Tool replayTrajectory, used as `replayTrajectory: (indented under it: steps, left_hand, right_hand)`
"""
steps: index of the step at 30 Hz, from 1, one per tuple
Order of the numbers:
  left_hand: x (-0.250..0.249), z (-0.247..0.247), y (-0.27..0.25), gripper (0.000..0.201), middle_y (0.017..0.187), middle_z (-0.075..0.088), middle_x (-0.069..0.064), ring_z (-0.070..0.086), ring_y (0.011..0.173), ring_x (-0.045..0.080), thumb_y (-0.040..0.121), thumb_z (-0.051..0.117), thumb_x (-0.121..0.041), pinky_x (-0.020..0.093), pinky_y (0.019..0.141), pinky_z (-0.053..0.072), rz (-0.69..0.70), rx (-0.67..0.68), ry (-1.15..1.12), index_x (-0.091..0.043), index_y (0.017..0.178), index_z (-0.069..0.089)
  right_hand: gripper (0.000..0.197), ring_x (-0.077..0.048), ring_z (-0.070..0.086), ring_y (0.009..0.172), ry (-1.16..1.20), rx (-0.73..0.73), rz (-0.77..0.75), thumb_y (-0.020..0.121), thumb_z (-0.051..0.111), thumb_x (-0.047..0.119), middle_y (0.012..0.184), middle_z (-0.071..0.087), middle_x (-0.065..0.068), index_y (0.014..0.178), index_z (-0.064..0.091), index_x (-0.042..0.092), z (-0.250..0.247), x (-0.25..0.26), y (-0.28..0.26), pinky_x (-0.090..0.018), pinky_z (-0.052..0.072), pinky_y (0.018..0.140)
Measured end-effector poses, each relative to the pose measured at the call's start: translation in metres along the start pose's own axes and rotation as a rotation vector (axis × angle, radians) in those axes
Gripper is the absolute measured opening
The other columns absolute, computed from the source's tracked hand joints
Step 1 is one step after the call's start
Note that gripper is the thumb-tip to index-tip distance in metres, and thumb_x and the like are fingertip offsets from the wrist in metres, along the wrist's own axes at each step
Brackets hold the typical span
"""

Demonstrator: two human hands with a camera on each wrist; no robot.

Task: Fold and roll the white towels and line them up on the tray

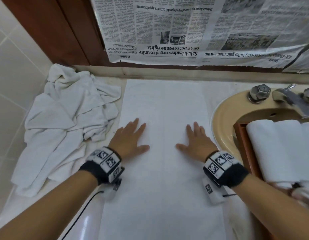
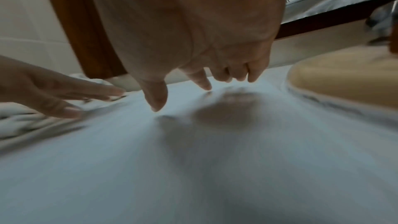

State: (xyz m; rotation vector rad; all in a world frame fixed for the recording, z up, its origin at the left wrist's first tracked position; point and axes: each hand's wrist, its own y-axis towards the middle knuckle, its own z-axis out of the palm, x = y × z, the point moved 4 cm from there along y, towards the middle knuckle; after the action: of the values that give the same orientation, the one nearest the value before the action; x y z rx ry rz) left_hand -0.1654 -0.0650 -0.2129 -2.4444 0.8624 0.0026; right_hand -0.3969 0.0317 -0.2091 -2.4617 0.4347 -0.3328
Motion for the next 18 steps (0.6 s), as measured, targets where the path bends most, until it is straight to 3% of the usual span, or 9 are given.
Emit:
replayTrajectory:
  steps: [3, 6, 10, 13, 15, 18]
  left_hand:
    - [0.014, 0.034, -0.031, 0.085, 0.155, -0.032, -0.008, -0.021, 0.146, 0.014, 0.089, 0.017, -0.074, 0.042, 0.120, 0.002, -0.028, -0.014, 0.044, -0.027, 0.153, -0.014]
    - [0.029, 0.039, -0.038, 0.089, 0.155, -0.031, -0.011, -0.020, 0.146, 0.013, 0.079, -0.003, -0.078, 0.042, 0.119, 0.002, -0.076, -0.065, 0.060, -0.029, 0.153, -0.012]
    - [0.009, 0.042, -0.051, 0.083, 0.158, -0.028, 0.000, -0.018, 0.147, 0.018, 0.092, 0.021, -0.069, 0.041, 0.119, -0.001, -0.093, -0.029, 0.052, -0.022, 0.154, -0.010]
    - [-0.010, 0.065, -0.081, 0.092, 0.155, -0.033, -0.002, -0.025, 0.145, 0.017, 0.086, 0.023, -0.075, 0.041, 0.119, -0.003, 0.025, 0.015, 0.069, -0.024, 0.152, -0.017]
    - [-0.005, 0.079, -0.098, 0.091, 0.153, -0.037, -0.007, -0.030, 0.142, 0.015, 0.082, 0.012, -0.079, 0.042, 0.118, -0.003, 0.031, 0.012, 0.104, -0.027, 0.150, -0.021]
    - [0.012, 0.086, -0.109, 0.085, 0.149, -0.041, -0.011, -0.032, 0.139, 0.011, 0.072, -0.024, -0.076, 0.043, 0.118, 0.000, -0.032, 0.002, 0.122, -0.032, 0.144, -0.029]
  right_hand:
    - [0.090, -0.026, -0.015, 0.148, -0.046, -0.017, 0.034, 0.094, 0.032, 0.063, 0.158, -0.025, -0.006, 0.152, -0.015, 0.012, 0.015, -0.018, -0.016, -0.043, 0.008, 0.120]
    - [0.089, -0.028, -0.014, 0.147, -0.023, -0.029, 0.084, 0.095, 0.031, 0.061, 0.158, -0.024, -0.008, 0.152, -0.015, 0.010, 0.015, -0.025, -0.026, -0.043, 0.005, 0.119]
    - [0.092, -0.028, -0.017, 0.147, -0.014, 0.015, -0.017, 0.093, 0.037, 0.063, 0.157, -0.027, -0.010, 0.153, -0.014, 0.014, 0.047, -0.008, -0.057, -0.044, 0.009, 0.119]
    - [0.093, -0.025, -0.020, 0.146, -0.099, 0.018, -0.110, 0.090, 0.033, 0.070, 0.155, -0.031, -0.005, 0.151, -0.019, 0.022, 0.071, -0.015, -0.076, -0.044, 0.006, 0.119]
    - [0.088, -0.022, -0.022, 0.146, -0.136, -0.015, -0.110, 0.089, 0.023, 0.072, 0.154, -0.034, 0.001, 0.150, -0.021, 0.026, 0.074, -0.029, -0.081, -0.045, 0.003, 0.119]
    - [0.084, -0.021, -0.027, 0.144, -0.137, -0.054, -0.095, 0.084, 0.006, 0.075, 0.151, -0.039, 0.005, 0.148, -0.025, 0.031, 0.079, -0.044, -0.086, -0.045, -0.003, 0.118]
